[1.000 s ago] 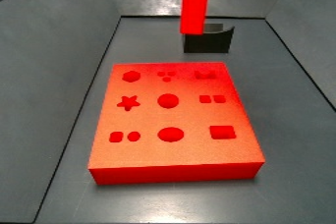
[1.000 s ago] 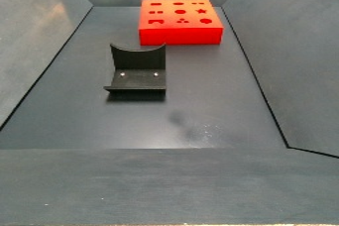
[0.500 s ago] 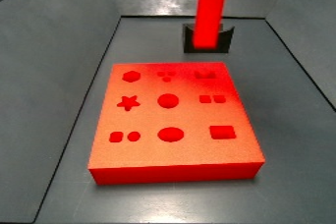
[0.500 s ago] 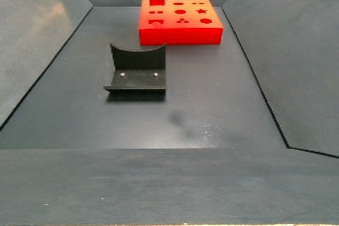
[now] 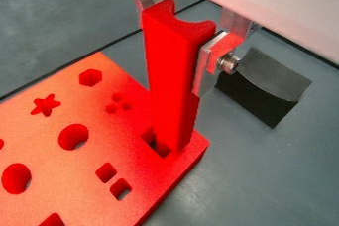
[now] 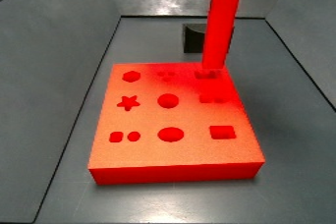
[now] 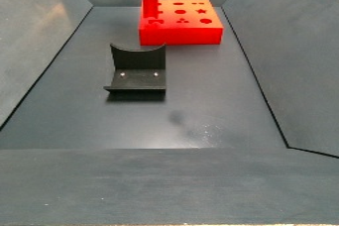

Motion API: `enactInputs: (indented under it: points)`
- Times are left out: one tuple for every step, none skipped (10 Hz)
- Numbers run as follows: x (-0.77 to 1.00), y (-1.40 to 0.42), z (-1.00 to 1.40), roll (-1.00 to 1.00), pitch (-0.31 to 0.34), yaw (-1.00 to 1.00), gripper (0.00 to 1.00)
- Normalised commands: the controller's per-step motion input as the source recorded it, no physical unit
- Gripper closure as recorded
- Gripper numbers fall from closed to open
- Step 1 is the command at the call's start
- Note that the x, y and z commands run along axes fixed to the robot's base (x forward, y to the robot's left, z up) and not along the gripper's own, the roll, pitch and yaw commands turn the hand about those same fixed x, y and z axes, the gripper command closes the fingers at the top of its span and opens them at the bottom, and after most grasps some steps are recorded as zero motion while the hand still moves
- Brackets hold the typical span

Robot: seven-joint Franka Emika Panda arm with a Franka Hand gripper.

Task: Pick up the arch object. Move up. Place the arch object on the fixture. Regrasp the arch object. Rotate the arch object. Move to above the board. Insert the arch object.
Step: Insert the arch object.

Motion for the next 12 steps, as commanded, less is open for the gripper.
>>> enactInputs:
  points:
    - [-0.06,0.00,-0.17,0.00,0.000,-0.07,1.00]
    - [-0.08,-0.12,-0.26,0.01,-0.009,0.16,1.00]
    - [-0.04,-0.09,-0.26,0.09,-0.010,0.24,1.00]
    - [0.00,-0.14,-0.23,0.10,0.000,0.27,1.00]
    - [0.00,-0.22,-0.18,0.07,0.000,0.25,1.00]
    - [-0.03,-0.21,-0.14,0.05,0.000,0.13,1.00]
    - [-0.03,-0.16,-0.17,0.04,0.000,0.09,1.00]
    - [0.00,-0.10,-0.21,0.05,0.000,0.07,1.00]
    - [0.01,0.00,-0.38,0.02,0.000,0.00,1.00]
    - [0.11,0.00,-0.61,0.00,-0.024,0.00,1.00]
    - [0.07,0.00,-0.62,0.00,-0.053,0.00,1.00]
    - [0.00,0.00,-0.28,0.00,-0.056,-0.01,1.00]
